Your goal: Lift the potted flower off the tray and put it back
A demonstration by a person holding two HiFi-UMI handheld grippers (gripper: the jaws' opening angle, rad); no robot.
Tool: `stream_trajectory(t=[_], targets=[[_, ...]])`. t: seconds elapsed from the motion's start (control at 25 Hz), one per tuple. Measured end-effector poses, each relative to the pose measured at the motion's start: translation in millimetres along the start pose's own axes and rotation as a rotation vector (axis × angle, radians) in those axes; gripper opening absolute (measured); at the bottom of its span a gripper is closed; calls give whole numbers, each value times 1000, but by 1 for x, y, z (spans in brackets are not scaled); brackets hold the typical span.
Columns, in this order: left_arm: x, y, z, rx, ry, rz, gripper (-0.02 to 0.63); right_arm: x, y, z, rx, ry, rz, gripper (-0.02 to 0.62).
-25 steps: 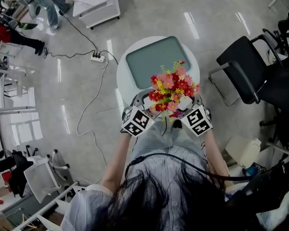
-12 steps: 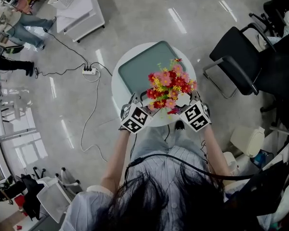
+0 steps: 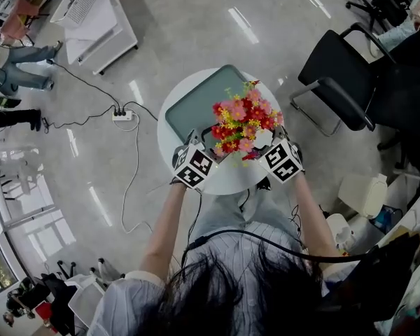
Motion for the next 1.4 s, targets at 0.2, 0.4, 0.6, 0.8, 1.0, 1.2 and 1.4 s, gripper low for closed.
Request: stream_trajectory(t=[0.2,0.4,0.6,0.8,1.0,1.2,1.4], targets=[[13,-9,16,18,-33,13,291,-13,-7,17,25,-12,17,359],[23,-18,35,42,-58,25,291,-26,-17,32,43,-15,36,359],[33,-29,55,67,-74,26,291,-41,-29,53,75,-17,25,359],[42,-43,75,108,-96,41,291,-52,-41,69,100,1,52,359],[50,-54,90,143,-97,49,291,-61,-44,80,111,4,54,359],[56,-64,99,176,-86,46,291,-66,-46,89,121,8,45,359],[64,-62,101,164,-66,21,291,-71,-43,93,104,9,51,359]])
Point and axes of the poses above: the fingertips, and each gripper's own axes: z forward along the fingers, x to its left, y out of its top, the point moved 3 cm from there along -z, backward along the fingers, and after that the axes turned 5 degrees about z, right-handed, at the moved point
